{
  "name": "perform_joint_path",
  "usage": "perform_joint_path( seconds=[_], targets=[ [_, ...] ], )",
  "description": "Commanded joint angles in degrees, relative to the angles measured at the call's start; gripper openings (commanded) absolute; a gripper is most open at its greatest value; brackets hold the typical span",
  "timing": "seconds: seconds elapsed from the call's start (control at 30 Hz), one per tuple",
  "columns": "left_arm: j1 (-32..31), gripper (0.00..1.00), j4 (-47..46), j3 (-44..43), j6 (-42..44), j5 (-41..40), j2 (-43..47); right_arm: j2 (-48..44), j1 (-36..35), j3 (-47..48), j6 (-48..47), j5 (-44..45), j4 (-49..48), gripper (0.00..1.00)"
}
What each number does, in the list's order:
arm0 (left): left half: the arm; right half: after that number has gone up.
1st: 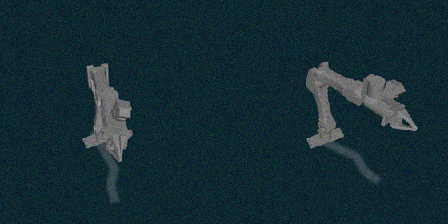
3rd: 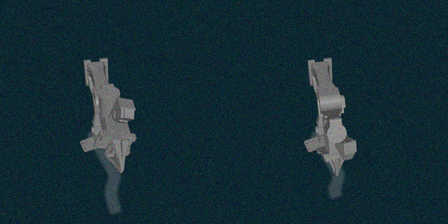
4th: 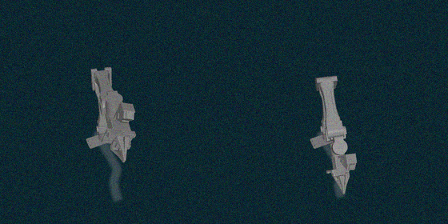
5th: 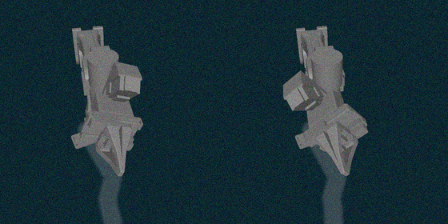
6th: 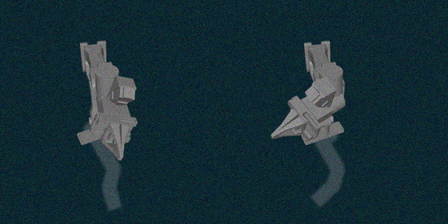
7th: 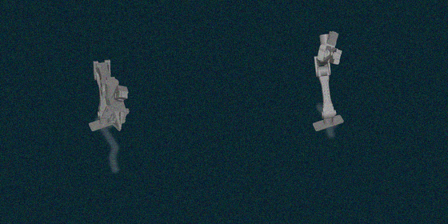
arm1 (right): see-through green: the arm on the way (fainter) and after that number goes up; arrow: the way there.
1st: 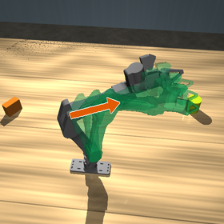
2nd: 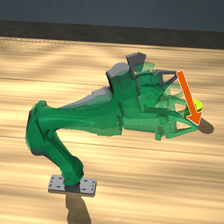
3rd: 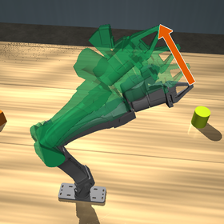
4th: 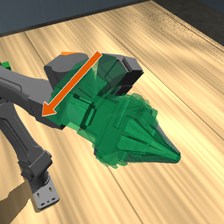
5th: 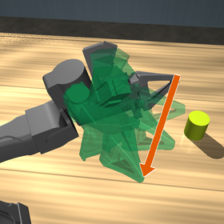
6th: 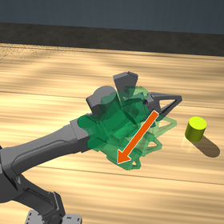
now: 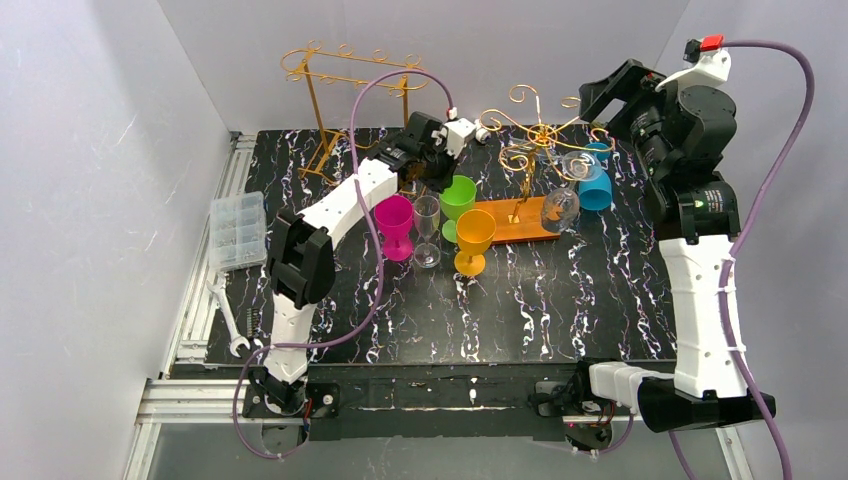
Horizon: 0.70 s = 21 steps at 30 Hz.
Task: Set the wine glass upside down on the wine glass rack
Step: Pick up the wine glass at the center of the board.
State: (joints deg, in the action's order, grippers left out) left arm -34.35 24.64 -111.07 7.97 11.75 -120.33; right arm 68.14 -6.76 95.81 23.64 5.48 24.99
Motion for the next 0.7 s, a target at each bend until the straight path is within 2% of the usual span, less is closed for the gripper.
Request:
perform_joint_path(
  seconds=[0.0, 0.27, 0.37, 0.47, 0.63, 0.67],
  targets=[
    [0.2, 0.02, 1.5, 0.3, 0.5, -0.1, 5.4, -1.2, 0.0, -0.1, -0.4, -1.0, -4.0, 0.98],
    [0.2, 0.00, -0.2, -1.2, 7.2, -5.2, 14.3, 0.1, -0.2, 2.1, -0.2, -8.4, -1.6, 0.98],
    [0.2, 0.00, 0.5, -1.6, 9.7, -7.1, 18.8, 1.6, -2.4, 3.5, -0.5, -10.8, 1.3, 0.98],
    [0.3, 0.00, 4.0, -4.3, 11.4, -8.8, 22.3, 3.8, -11.3, 5.3, -3.2, -7.0, 5.1, 0.99],
    [2.1, 0.00, 11.2, -8.4, 13.8, -10.9, 31.3, 7.9, -37.5, 9.1, -9.3, 14.4, 14.6, 0.98],
    [2.8, 0.00, 12.4, -8.1, 14.1, -12.9, 33.7, 7.9, -40.2, 8.7, -9.5, 18.3, 15.8, 0.98]
  ],
)
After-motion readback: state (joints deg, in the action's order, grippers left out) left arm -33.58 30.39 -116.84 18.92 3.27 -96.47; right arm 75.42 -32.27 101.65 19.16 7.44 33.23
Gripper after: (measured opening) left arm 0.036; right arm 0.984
